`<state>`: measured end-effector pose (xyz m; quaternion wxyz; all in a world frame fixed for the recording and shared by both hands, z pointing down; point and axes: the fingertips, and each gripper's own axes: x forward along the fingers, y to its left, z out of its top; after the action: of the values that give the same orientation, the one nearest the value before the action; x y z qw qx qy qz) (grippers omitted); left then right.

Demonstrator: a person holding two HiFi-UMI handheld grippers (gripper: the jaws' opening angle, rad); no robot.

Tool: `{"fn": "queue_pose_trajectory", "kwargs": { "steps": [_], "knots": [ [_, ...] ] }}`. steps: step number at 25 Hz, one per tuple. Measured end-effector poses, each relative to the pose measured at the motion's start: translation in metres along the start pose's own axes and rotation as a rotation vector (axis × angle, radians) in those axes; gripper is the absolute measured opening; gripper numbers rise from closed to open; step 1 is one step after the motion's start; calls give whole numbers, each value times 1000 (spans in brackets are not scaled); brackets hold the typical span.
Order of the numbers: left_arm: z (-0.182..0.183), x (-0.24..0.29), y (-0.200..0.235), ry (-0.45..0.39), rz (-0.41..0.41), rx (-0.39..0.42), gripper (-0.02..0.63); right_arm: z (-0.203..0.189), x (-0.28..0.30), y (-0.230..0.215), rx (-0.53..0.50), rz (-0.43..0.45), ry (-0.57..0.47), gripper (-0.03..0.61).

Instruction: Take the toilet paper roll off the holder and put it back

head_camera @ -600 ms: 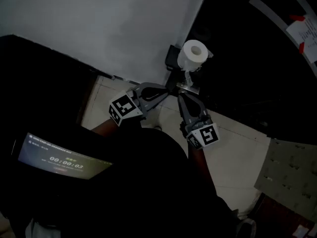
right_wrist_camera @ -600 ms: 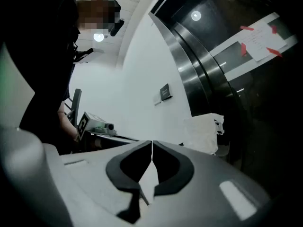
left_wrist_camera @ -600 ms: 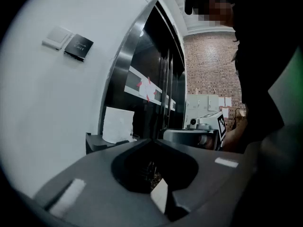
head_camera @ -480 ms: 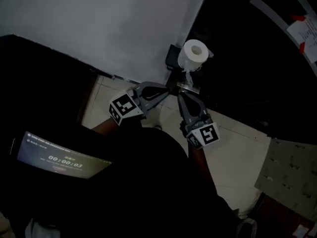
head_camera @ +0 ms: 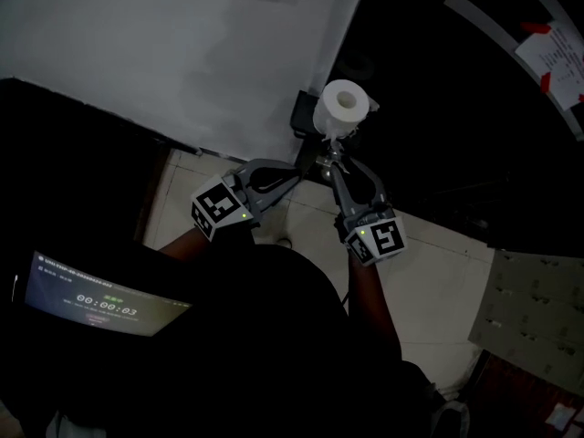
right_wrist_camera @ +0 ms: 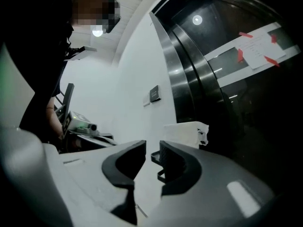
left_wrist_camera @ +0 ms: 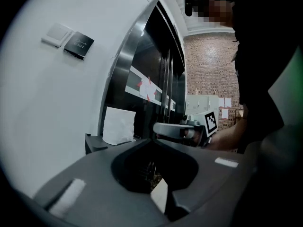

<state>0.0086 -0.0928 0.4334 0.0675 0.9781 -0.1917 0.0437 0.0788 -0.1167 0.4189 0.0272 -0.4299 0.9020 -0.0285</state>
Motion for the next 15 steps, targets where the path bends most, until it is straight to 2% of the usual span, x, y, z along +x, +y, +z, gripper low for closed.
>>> {"fn": "queue_pose_trajectory", "kwargs": {
  "steps": [3,7,8,12,15],
  "knots": [
    [0,-1,0,0,5,0,2,2,10,-28,-15,-56,24,187],
    [0,-4,3,4,20,-6,2,-1,35,-55,-39,-107,89,427],
    [0,-5,4,4,25,-8,2,-2,43,-60,-51,-115,108,469],
    [-1,-7,6,1,40,-12,2,-7,70,-72,-100,-101,164,556],
    [-1,-9,8,1,51,-14,2,-10,87,-78,-139,-78,191,565]
  ]
}}
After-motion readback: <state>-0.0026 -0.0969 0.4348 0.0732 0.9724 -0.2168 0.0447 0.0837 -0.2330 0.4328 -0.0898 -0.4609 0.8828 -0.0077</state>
